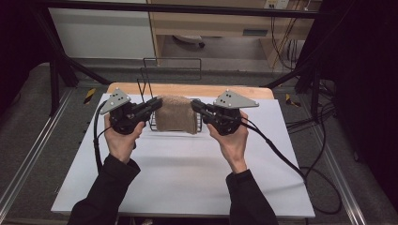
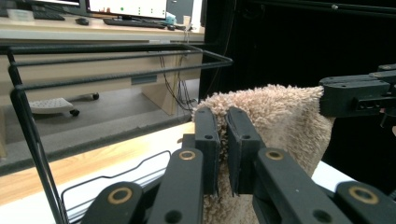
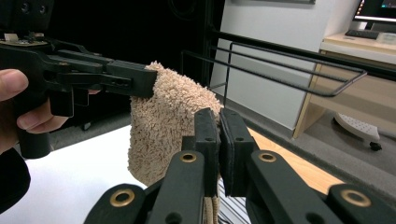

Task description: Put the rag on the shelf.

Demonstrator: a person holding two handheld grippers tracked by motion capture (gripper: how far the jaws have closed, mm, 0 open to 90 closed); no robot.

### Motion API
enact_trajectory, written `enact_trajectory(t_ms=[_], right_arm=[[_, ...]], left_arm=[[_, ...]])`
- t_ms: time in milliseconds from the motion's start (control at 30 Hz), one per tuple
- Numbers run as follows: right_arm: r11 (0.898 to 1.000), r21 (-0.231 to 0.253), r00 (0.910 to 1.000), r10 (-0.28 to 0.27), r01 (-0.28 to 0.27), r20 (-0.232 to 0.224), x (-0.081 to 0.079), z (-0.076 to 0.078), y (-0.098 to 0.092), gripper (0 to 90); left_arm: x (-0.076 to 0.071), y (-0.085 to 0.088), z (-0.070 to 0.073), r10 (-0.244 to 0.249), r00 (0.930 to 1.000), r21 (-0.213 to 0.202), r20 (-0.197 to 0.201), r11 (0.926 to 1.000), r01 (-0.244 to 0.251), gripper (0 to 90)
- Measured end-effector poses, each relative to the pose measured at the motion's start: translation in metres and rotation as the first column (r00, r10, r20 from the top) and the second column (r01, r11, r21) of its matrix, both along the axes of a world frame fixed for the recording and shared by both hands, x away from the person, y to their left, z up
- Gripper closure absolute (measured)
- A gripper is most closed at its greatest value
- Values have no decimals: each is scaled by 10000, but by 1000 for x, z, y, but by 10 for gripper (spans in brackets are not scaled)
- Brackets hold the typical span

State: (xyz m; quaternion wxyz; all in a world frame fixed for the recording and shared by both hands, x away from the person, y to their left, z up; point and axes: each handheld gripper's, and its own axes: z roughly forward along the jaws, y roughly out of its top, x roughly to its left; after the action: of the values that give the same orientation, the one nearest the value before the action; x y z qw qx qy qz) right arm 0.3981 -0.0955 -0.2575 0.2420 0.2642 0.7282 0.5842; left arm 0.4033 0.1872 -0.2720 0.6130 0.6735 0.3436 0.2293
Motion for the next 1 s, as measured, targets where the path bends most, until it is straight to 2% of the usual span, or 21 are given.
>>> enact_trajectory(t_ms=[233, 467, 800, 1000], right_arm=[[9999, 93, 9999, -65, 63, 142, 5, 8, 1, 870], [9995, 248, 9991, -188, 179, 387, 12, 22, 2, 870], [9993, 261, 9977, -293, 277, 612, 24, 39, 5, 870], [9988, 343, 9961, -386, 360, 789, 32, 53, 7, 870]], left_arm=[[5, 0, 12, 106, 9998, 9, 145, 9999, -107, 839], [12, 0, 26, 234, 9990, -114, 377, 9997, -230, 840], [21, 0, 38, 380, 9978, -227, 539, 9991, -368, 840], [27, 1, 53, 461, 9959, -262, 782, 9987, -442, 840]])
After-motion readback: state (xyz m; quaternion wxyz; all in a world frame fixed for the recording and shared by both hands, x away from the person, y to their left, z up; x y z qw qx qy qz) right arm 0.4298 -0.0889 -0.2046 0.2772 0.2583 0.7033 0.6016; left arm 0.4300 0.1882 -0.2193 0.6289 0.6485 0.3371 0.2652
